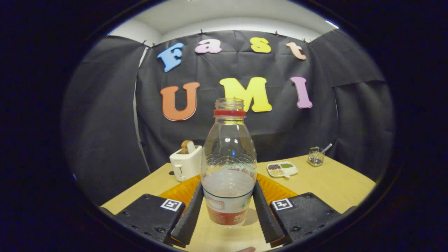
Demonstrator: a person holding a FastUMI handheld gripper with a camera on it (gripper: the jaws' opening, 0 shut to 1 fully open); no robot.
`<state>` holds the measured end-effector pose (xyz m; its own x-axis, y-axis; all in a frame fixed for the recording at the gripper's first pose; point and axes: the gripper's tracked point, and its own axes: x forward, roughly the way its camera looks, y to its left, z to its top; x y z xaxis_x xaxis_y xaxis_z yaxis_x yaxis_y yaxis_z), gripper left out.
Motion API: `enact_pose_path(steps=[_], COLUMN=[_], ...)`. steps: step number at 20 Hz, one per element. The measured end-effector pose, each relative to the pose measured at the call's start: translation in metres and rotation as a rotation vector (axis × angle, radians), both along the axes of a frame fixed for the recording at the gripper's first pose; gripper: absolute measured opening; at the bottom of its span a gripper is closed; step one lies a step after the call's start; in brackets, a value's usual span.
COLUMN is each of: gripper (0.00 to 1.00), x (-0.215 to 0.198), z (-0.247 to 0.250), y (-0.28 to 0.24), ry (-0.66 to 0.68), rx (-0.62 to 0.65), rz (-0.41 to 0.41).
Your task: Take the bottle from table, then pour the juice into the cup, finally place the bottle on the coaster
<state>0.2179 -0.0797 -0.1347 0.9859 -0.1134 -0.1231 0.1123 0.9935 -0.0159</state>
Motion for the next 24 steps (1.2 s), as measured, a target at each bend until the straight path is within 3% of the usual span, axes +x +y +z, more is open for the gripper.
enact_pose_path(steps=[3, 6, 13, 24], gripper=[0.79, 0.79, 0.79, 0.85], x=[0.023, 0.04, 0.065, 0.067], z=[-0.031, -0.062, -0.111, -0.122], y=[-0.006, -0.008, -0.032, -0.041], ry=[0.033, 0.059, 0.076, 0.045], rx=[-0.124, -0.17, -0.098, -0.086], rz=[-0.015, -0.005, -0.037, -0.06])
